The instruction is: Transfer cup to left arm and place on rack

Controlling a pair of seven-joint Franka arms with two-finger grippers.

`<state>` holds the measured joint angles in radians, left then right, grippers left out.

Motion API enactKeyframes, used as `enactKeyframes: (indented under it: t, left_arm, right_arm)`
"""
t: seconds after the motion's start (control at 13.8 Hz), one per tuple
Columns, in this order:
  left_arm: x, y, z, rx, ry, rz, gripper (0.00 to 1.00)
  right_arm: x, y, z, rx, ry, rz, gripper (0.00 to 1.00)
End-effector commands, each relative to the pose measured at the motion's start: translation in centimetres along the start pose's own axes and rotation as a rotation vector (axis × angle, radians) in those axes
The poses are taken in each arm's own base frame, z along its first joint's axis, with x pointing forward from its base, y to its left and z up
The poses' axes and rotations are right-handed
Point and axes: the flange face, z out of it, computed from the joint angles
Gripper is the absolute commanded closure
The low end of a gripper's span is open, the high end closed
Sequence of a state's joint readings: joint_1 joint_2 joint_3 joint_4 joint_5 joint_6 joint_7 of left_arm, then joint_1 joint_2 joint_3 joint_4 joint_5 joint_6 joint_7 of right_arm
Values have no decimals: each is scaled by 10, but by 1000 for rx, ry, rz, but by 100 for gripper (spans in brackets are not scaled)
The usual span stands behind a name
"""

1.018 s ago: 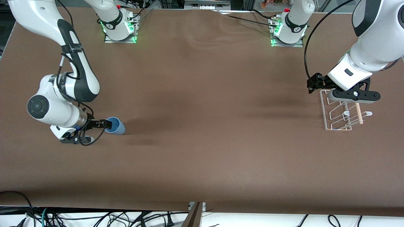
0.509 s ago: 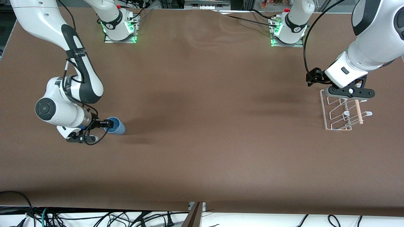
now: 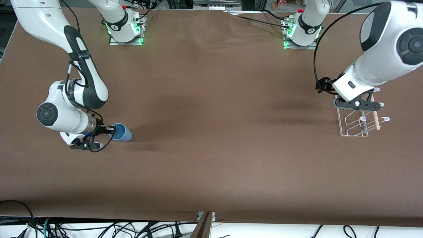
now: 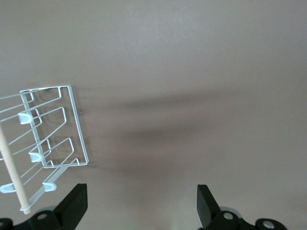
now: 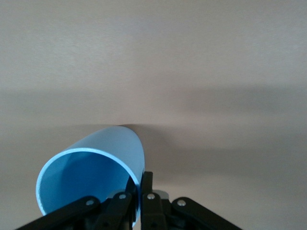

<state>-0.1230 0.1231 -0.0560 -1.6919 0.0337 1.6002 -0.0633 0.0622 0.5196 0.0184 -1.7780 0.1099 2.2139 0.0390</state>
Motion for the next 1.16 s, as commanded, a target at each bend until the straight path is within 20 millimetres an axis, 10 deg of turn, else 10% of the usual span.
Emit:
enactKeyframes:
  t: [0.0,0.22,0.51,0.8,1.09]
  left_arm:
    - [12,14,7,-21,-25,42,0]
    - [26,38,17,-16,-31,86,0]
    - [47,52,20,-134,48,358,0]
    - [57,63,25,-319,148,557,0]
    - [84,46,43,-549,370,851,0]
  right_arm:
    - [5,-14,-15,89,26,36,100]
    - [10,-66,-43,226,36,56,100]
    - [1,-182,-90,389,-30,223,100]
    - [-23,-285,-105,485,-84,264,100]
    - [-44,-346,-113,680,-199,329,100]
